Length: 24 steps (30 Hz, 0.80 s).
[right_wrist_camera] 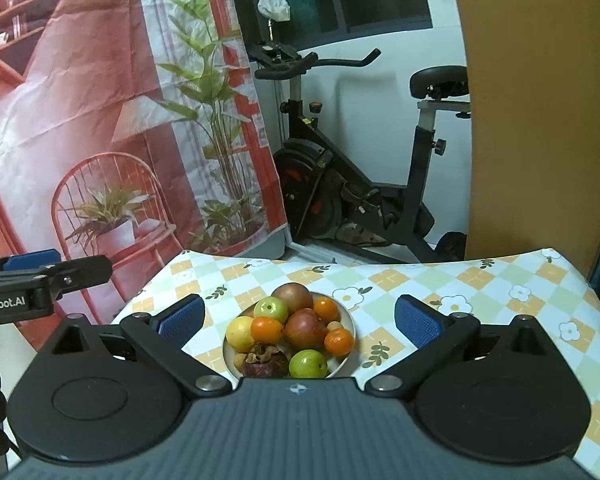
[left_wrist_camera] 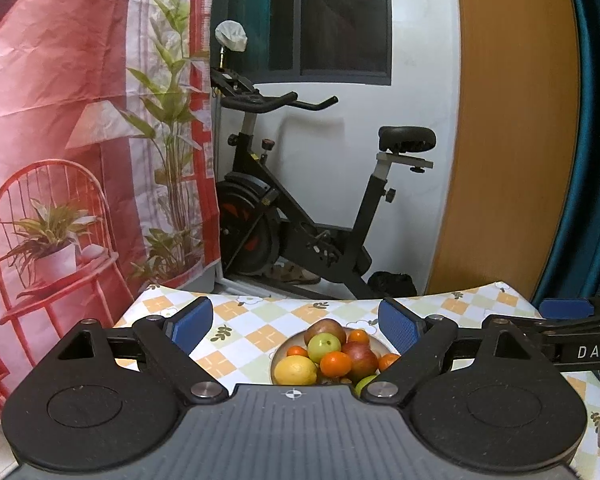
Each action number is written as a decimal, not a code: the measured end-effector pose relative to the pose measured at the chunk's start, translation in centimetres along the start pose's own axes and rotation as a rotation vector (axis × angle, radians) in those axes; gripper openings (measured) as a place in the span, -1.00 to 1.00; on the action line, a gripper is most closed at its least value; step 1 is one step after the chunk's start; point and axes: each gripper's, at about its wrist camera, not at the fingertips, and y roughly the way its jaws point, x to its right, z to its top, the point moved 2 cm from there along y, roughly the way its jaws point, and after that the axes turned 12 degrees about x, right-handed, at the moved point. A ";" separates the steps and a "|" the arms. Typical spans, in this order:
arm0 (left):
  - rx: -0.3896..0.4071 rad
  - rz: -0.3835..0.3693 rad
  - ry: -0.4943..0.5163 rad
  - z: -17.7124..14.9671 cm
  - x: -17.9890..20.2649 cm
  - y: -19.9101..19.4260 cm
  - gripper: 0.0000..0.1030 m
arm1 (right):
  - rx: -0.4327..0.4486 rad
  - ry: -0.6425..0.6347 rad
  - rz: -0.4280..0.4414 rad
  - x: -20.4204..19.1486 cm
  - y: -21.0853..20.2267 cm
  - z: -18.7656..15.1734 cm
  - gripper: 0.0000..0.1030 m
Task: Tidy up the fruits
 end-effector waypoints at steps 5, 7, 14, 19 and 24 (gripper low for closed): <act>-0.004 -0.002 -0.014 -0.1 0.1 -0.2 0.78 | 0.011 -0.028 -0.016 -0.4 -0.7 0.2 1.00; -0.003 0.002 -0.016 -0.1 0.0 -0.3 0.78 | 0.016 -0.033 -0.013 -0.7 -0.9 0.2 1.00; 0.000 0.002 -0.024 0.0 0.0 -0.6 0.78 | 0.037 -0.050 -0.009 -1.1 -1.5 0.4 1.00; -0.003 0.009 -0.031 0.0 0.1 -0.7 0.79 | 0.038 -0.059 -0.010 -1.2 -1.7 0.4 1.00; 0.003 0.005 -0.034 0.1 0.2 -1.1 0.79 | 0.040 -0.059 -0.007 -1.2 -1.7 0.5 1.00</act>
